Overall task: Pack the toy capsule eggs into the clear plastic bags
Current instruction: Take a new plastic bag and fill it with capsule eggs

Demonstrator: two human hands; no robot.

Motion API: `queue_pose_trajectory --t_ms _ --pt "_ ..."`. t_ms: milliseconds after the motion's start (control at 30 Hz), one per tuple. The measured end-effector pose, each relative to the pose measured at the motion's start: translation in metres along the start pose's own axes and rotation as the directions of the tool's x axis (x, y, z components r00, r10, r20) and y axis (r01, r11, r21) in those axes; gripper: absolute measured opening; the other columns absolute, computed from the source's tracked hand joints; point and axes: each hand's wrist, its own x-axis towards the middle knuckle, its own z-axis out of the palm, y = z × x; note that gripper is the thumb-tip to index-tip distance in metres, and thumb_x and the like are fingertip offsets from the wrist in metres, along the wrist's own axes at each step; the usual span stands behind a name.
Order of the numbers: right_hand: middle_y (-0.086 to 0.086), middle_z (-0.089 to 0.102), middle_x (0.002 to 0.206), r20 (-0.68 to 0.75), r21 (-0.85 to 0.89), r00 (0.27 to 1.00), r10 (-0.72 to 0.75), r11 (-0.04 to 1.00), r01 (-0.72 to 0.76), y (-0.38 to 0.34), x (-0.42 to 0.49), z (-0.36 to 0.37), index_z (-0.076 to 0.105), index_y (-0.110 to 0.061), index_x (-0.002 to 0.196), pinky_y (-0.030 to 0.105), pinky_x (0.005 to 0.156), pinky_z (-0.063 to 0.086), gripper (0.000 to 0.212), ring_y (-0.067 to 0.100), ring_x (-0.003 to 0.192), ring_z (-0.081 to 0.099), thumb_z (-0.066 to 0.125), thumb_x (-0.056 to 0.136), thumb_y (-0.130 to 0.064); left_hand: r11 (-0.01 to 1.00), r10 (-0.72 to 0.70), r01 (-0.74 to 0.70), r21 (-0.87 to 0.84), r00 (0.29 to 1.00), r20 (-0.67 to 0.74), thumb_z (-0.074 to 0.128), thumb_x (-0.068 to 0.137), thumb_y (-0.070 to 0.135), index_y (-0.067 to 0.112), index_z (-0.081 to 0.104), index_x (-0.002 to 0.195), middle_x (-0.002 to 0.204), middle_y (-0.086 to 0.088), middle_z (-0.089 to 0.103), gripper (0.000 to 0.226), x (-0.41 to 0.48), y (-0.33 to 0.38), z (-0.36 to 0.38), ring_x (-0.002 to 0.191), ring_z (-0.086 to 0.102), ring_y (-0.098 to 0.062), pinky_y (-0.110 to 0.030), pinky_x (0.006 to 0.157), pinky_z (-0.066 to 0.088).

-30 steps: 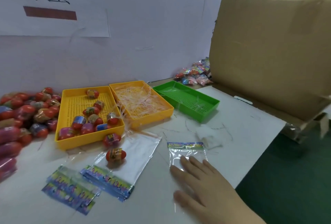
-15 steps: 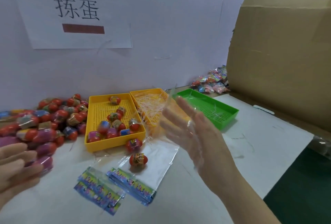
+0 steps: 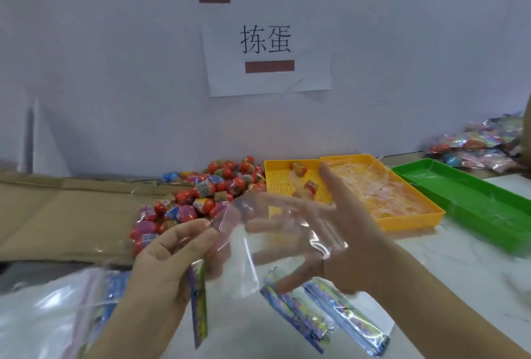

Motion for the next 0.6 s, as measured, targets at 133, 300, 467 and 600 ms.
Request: queue_pose_trajectory --t_ms 133,300,467,600 --pt "0.012 0.07 0.105 -0.422 -0.253 0.889 -0.176 0.965 0.071 0.012 0.001 0.001 0.063 -0.016 0.124 0.034 0.052 0.057 0.067 0.035 0.084 0.071 0.081 0.068 -0.047 0.99 0.099 -0.086 0.109 0.988 -0.116 0.081 0.042 0.026 0.02 0.076 0.073 0.072 -0.011 0.075 0.032 0.001 0.006 -0.008 0.056 0.072 -0.022 -0.035 0.053 0.059" --pt "0.008 0.072 0.085 -0.602 -0.359 0.736 -0.309 0.928 0.096 0.017 0.003 -0.001 0.074 -0.023 0.101 0.025 0.036 0.046 0.042 0.024 0.056 0.068 0.08 0.062 -0.038 0.967 0.12 -0.102 0.234 0.991 -0.065 0.081 0.036 0.031 0.023 0.073 0.064 0.065 -0.008 0.072 0.03 -0.003 0.012 -0.012 0.05 0.067 -0.019 -0.035 0.057 0.057" --pt "0.005 0.073 0.083 -0.565 -0.383 0.807 -0.171 0.921 -0.073 0.029 0.002 0.004 0.056 -0.033 0.119 0.023 0.036 0.041 0.078 0.02 0.045 0.056 0.093 0.051 -0.031 0.967 0.13 -0.116 0.229 0.99 -0.048 0.077 0.047 0.021 0.024 0.071 0.059 0.06 -0.007 0.07 0.013 -0.008 0.017 -0.01 0.046 0.067 -0.017 -0.029 0.044 0.055" --pt "-0.001 0.06 0.057 -0.574 -0.493 0.792 -0.209 0.86 -0.13 0.036 0.004 0.005 0.069 -0.017 0.109 0.021 0.036 0.033 0.033 0.014 0.037 0.04 0.074 0.078 -0.006 0.962 0.084 -0.089 0.258 0.996 0.031 0.079 0.052 0.01 0.024 0.072 0.064 0.069 -0.008 0.073 0.02 -0.01 0.022 -0.014 0.052 0.069 -0.02 -0.029 0.046 0.056"
